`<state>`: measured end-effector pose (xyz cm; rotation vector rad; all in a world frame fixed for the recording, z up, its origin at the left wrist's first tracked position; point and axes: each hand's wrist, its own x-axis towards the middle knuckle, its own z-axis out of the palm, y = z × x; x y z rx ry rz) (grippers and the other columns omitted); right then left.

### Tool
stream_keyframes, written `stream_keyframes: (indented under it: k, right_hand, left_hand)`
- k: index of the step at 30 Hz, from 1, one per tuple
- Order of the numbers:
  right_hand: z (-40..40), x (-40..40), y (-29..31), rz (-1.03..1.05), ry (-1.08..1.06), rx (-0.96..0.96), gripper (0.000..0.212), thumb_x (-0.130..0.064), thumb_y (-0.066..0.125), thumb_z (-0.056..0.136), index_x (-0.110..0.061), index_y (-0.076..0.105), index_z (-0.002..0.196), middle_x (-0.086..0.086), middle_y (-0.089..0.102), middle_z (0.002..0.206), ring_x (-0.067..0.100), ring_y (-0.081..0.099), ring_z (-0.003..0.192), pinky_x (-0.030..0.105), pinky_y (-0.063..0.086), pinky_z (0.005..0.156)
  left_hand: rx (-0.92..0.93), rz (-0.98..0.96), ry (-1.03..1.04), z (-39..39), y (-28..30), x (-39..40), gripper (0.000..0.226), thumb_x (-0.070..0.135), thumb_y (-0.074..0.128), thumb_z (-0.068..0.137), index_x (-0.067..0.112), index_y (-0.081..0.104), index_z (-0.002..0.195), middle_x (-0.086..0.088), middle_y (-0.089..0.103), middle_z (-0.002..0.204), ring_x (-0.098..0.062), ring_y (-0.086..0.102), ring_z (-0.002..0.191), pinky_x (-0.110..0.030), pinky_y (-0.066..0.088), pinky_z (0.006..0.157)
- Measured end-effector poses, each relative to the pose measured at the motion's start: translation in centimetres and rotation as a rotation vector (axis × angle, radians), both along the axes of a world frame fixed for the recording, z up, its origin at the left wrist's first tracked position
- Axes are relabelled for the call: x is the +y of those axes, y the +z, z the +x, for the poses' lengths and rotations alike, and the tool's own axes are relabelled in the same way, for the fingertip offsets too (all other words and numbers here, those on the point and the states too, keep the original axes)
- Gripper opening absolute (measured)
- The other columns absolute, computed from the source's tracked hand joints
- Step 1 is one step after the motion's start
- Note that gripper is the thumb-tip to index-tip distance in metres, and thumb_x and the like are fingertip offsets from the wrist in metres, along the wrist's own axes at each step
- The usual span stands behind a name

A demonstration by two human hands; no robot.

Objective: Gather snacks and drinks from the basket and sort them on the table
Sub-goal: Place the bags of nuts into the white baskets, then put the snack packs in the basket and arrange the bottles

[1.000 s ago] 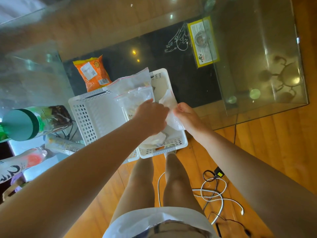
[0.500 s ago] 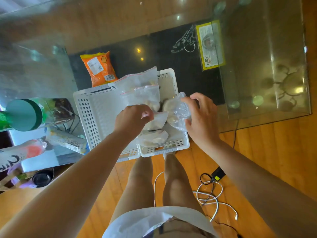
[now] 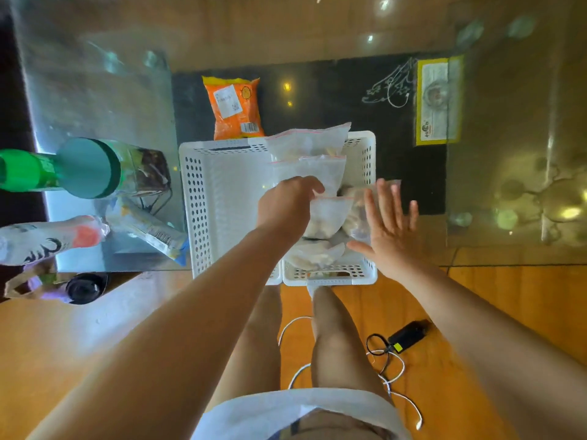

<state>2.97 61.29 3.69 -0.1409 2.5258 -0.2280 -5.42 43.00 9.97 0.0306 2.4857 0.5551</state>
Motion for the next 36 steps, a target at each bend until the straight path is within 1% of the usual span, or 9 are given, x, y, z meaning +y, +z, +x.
stream_keyframes:
  k: [8,11,15,19,22,24,27,31,36]
  right_hand:
    - [-1.6,-1.5,2.9,0.033,-0.264,-0.077,0.128,-0.048,0.073,0.07,-0.025,-0.036,0.132,0.009,-0.035,0.149,0.026,-0.029,0.137,0.048,-0.011,0.11]
    - [-2.9,-4.2,5.4,0.005,-0.316,-0.016,0.116,-0.026,0.074,0.075,-0.021,-0.019,0.144,0.011,-0.022,0.155,0.028,-0.018,0.143,0.049,-0.007,0.114]
    - [-5.3,-10.6,8.4,-0.067,-0.297,0.241,0.084,-0.001,0.066,0.076,-0.019,0.022,0.146,0.012,0.003,0.157,0.03,0.001,0.145,0.044,0.001,0.116]
    - [-9.4,-18.3,9.3,-0.298,-0.34,0.292,0.06,-0.004,0.065,0.08,-0.016,0.043,0.134,0.01,0.017,0.154,0.026,0.015,0.143,0.036,0.019,0.114]
    - [-13.2,-23.3,8.0,-0.466,-0.438,0.254,0.054,-0.001,0.062,0.08,-0.009,0.046,0.131,0.014,0.027,0.148,0.024,0.026,0.138,0.022,0.021,0.108]
    - [-16.0,-25.7,6.0,-0.488,-0.555,0.216,0.053,-0.003,0.061,0.08,-0.005,0.045,0.13,0.016,0.035,0.14,0.026,0.036,0.131,0.026,0.03,0.106]
    - [-19.2,-27.5,2.2,-0.378,-0.729,0.165,0.05,-0.014,0.062,0.083,-0.005,0.045,0.13,0.017,0.044,0.132,0.03,0.045,0.121,0.037,0.04,0.101]
    - [-20.9,-27.2,-2.1,-0.14,-0.664,0.161,0.061,-0.029,0.061,0.085,-0.012,0.035,0.137,0.016,0.038,0.137,0.033,0.04,0.125,0.042,0.039,0.099]
    - [-22.2,-26.6,-4.4,-0.001,-0.614,0.187,0.077,-0.037,0.069,0.079,-0.018,0.027,0.141,0.02,0.016,0.152,0.038,0.022,0.138,0.049,0.032,0.107]
  left_hand:
    - [0.127,0.214,0.37,0.9,1.2,-7.8,0.035,-0.004,0.048,0.088,0.017,0.065,0.111,-0.001,0.064,0.108,-0.013,0.059,0.088,-0.026,0.051,0.08]
    - [0.097,0.211,0.532,2.2,0.7,-12.6,0.033,-0.004,0.049,0.087,0.016,0.066,0.109,0.003,0.064,0.098,-0.009,0.057,0.081,-0.021,0.045,0.076]
    - [-0.021,0.192,0.773,4.2,0.3,-19.4,0.03,0.001,0.051,0.085,0.022,0.067,0.099,0.004,0.066,0.087,-0.012,0.058,0.078,-0.023,0.04,0.074]
    - [-0.169,0.275,1.066,5.3,0.1,-25.4,0.025,0.005,0.055,0.086,0.021,0.064,0.103,-0.005,0.068,0.095,-0.02,0.061,0.089,-0.041,0.051,0.09]
    - [-0.26,0.228,1.072,5.2,-1.4,-29.0,0.031,0.007,0.055,0.087,0.013,0.061,0.117,-0.011,0.067,0.106,-0.027,0.061,0.1,-0.048,0.049,0.095]
    - [-0.33,0.194,1.061,4.6,-2.7,-30.5,0.039,0.009,0.057,0.086,0.012,0.053,0.125,-0.012,0.061,0.119,-0.028,0.058,0.104,-0.048,0.048,0.096]
    - [-0.457,0.134,1.122,3.2,-5.2,-31.7,0.064,0.016,0.066,0.084,0.01,0.033,0.138,-0.013,0.05,0.122,-0.03,0.054,0.104,-0.045,0.048,0.095]
    - [-0.655,0.089,1.198,2.3,-8.5,-31.6,0.069,0.032,0.068,0.081,0.007,0.03,0.132,-0.014,0.055,0.113,-0.024,0.052,0.079,-0.038,0.05,0.079]
    - [-0.731,0.123,1.192,1.8,-12.0,-30.9,0.061,0.038,0.064,0.082,0.007,0.043,0.13,-0.012,0.049,0.132,-0.027,0.05,0.117,-0.04,0.048,0.095]
